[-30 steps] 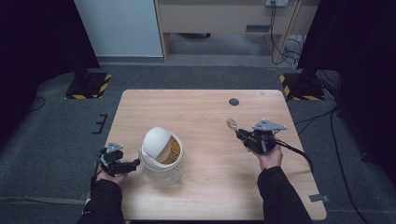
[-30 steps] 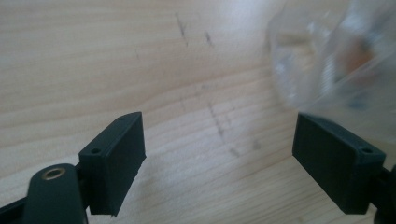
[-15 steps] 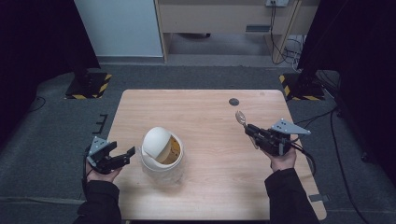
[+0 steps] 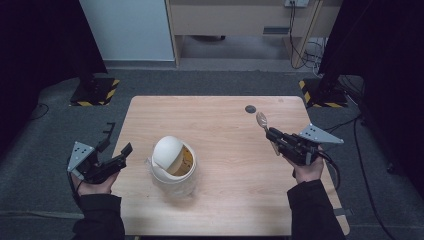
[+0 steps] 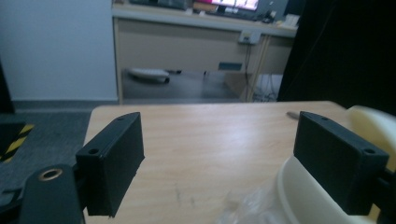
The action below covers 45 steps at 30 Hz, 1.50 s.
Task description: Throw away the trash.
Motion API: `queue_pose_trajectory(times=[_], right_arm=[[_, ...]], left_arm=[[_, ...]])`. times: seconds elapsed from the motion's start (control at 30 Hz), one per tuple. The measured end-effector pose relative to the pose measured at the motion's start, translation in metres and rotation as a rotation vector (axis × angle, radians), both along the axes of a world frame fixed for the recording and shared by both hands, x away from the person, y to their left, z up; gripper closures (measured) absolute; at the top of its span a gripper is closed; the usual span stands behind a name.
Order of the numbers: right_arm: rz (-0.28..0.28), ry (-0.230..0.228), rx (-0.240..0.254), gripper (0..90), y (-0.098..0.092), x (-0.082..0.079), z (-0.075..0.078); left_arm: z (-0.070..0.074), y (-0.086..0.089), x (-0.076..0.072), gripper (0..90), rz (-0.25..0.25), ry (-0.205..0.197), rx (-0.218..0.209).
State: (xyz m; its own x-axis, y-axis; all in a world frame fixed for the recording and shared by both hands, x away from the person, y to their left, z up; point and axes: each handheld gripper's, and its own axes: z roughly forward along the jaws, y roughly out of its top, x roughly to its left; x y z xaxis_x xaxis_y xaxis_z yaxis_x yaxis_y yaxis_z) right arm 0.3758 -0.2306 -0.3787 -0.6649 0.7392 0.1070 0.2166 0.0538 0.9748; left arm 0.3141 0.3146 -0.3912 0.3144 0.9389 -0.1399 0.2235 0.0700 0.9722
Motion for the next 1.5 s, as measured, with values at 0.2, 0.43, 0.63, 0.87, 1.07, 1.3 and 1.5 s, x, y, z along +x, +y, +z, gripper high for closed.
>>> queue_pose_trajectory(times=[0.2,0.43,0.63,0.87,1.07,1.3,1.5], right_arm=[[0.022,-0.019,0.008,79.5,0.003,-0.003,0.005],[0.055,-0.035,0.012,79.5,0.007,-0.006,0.009],[0.083,-0.049,0.006,79.5,0.013,-0.010,0.013],[0.123,-0.062,0.003,79.5,0.025,-0.013,0.017],[0.155,-0.068,0.004,79.5,0.035,-0.016,0.014],[0.182,-0.051,0.010,79.5,0.045,-0.017,0.008],[0.194,-0.052,0.017,79.5,0.048,-0.018,0.006]], left_arm=[[0.018,-0.021,-0.005,15.4,-0.074,-0.058,-0.020],[0.035,-0.051,-0.005,15.5,-0.162,-0.099,-0.034],[0.041,-0.077,-0.003,17.1,-0.217,-0.115,-0.050],[0.049,-0.106,0.002,18.2,-0.284,-0.112,-0.054],[0.051,-0.131,0.008,20.4,-0.333,-0.098,-0.071],[0.053,-0.160,0.012,24.2,-0.376,-0.093,-0.081],[0.050,-0.183,0.017,27.0,-0.402,-0.075,-0.098]])
